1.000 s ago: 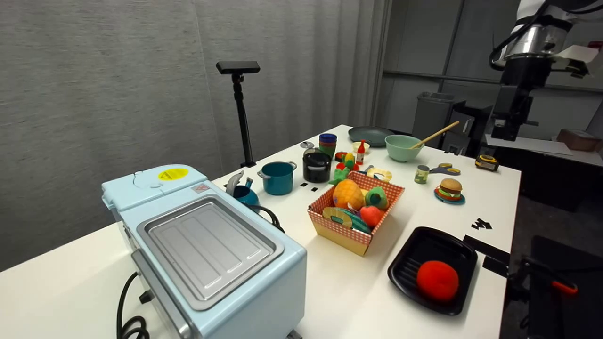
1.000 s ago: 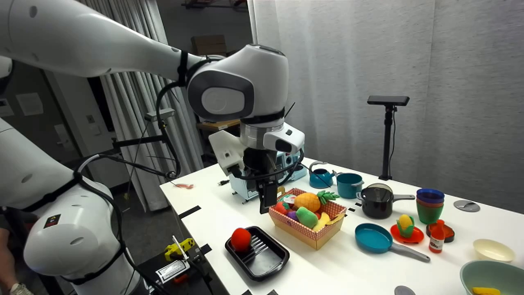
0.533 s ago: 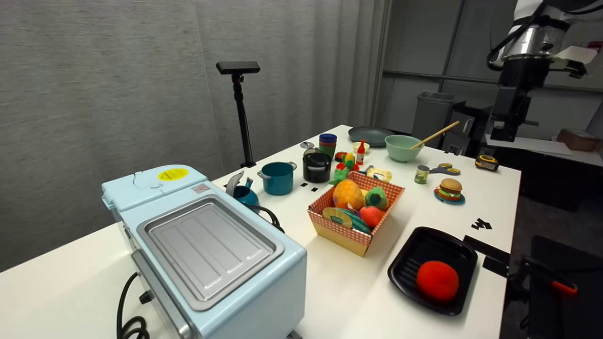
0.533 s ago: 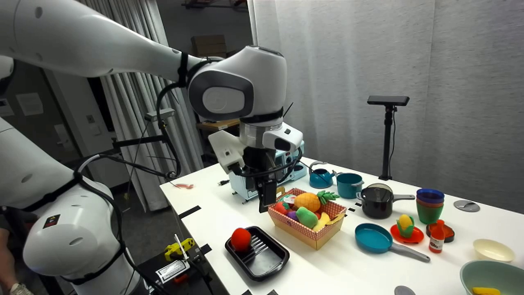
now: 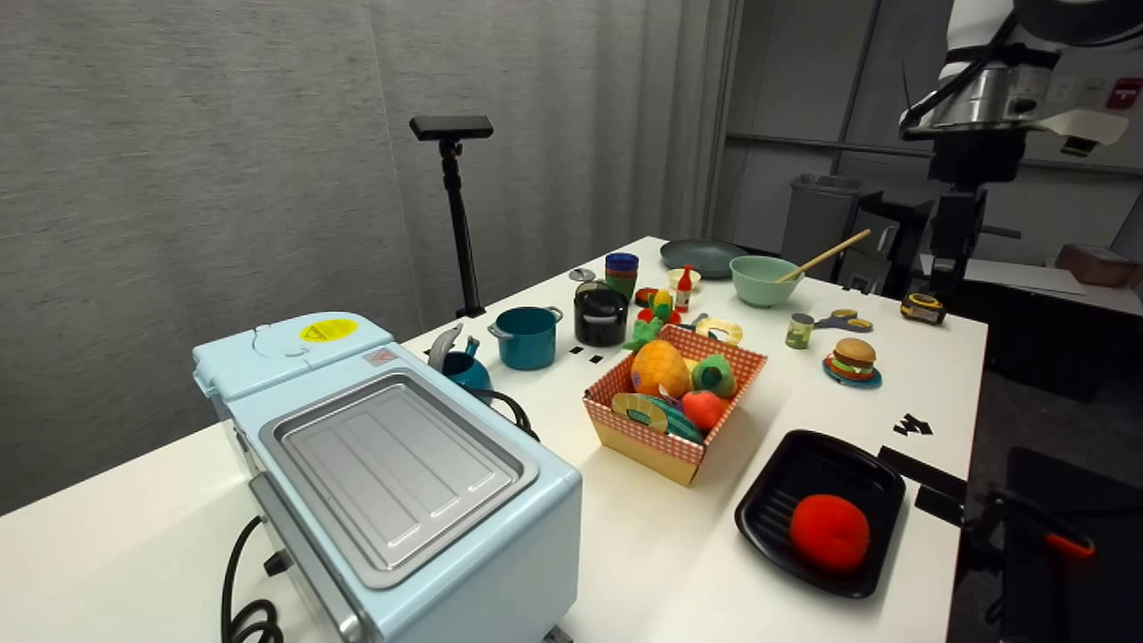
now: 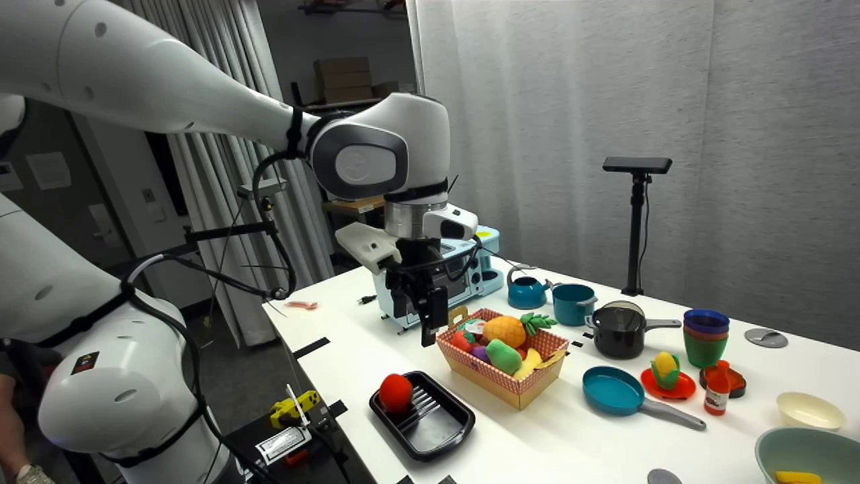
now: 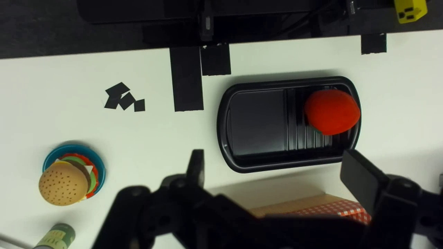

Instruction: Pick up the pineapple plush toy from the basket and put it on the black tray.

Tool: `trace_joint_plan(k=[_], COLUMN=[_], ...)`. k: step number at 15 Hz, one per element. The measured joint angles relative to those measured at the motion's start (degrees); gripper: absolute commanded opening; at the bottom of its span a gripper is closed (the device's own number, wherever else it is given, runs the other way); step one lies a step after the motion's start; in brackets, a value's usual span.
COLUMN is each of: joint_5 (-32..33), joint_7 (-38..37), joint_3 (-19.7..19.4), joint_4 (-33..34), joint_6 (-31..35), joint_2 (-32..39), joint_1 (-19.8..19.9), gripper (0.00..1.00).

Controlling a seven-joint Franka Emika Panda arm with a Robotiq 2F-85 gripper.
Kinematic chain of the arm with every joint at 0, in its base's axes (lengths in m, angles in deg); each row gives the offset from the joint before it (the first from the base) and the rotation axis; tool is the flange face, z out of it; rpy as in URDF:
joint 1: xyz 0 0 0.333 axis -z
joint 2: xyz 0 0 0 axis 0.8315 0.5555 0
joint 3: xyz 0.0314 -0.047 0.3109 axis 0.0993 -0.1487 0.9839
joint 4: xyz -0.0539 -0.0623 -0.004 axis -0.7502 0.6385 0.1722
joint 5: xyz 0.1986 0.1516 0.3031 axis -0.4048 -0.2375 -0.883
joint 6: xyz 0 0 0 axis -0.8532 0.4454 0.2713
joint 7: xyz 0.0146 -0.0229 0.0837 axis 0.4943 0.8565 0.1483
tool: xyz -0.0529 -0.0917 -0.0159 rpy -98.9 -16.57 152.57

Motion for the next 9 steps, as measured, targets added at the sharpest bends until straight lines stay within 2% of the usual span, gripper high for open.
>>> trace_joint_plan(k=[5,9], joint_5=[1.61,1.61], joint_7=[0.04,0.86], joint_3=[4.95,6.68], joint_4=[-1.57,-2.04], joint_6=[3.15,3.45], joint_2=[-0.38,-1.17], joint_1=[-2.21,-4.51], gripper=[1.0,1.0])
